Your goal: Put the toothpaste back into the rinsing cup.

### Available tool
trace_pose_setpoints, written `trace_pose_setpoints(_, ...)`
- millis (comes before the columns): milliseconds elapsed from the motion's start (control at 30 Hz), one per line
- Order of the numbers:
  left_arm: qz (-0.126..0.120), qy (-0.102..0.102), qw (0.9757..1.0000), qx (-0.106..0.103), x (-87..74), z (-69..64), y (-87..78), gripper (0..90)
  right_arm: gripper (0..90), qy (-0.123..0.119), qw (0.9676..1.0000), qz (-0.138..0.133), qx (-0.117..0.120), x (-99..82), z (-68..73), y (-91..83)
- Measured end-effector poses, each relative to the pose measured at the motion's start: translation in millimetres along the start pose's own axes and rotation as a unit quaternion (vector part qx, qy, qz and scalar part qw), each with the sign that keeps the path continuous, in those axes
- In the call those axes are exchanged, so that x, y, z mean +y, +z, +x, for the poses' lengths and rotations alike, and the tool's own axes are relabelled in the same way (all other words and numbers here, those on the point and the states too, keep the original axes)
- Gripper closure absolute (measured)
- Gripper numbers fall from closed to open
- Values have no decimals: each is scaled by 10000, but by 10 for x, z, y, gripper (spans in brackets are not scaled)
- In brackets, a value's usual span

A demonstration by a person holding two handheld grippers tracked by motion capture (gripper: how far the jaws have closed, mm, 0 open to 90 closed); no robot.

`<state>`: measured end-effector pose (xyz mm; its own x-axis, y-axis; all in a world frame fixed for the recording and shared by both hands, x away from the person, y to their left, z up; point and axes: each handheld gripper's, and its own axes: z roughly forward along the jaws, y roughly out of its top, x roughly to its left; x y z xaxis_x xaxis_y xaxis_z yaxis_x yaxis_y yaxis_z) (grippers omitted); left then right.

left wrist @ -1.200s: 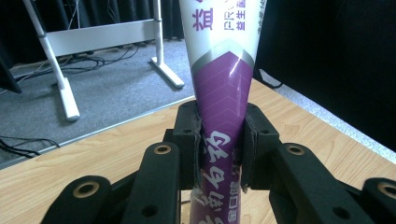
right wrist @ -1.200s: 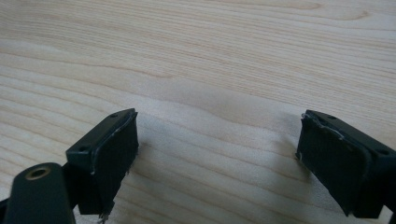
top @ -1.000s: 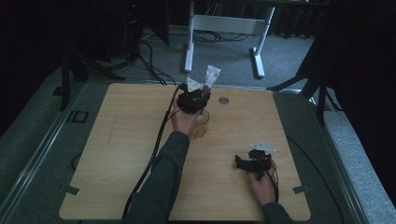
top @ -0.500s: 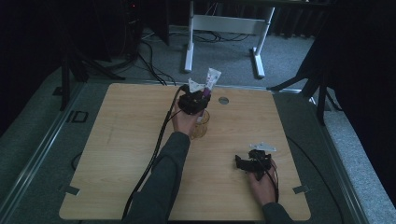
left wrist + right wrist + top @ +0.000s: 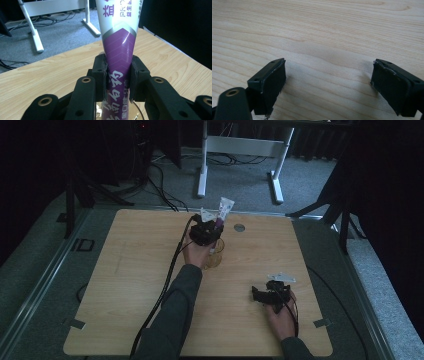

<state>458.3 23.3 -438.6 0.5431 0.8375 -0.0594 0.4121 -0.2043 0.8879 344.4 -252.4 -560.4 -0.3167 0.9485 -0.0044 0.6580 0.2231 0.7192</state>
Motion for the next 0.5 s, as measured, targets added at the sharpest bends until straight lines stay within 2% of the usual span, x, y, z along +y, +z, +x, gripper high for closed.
trace_pose_setpoints(500, 171, 57, 9998, -29, -63, -26, 66, 701, 123, -2, 10000, 0, -1, 0, 0, 0)
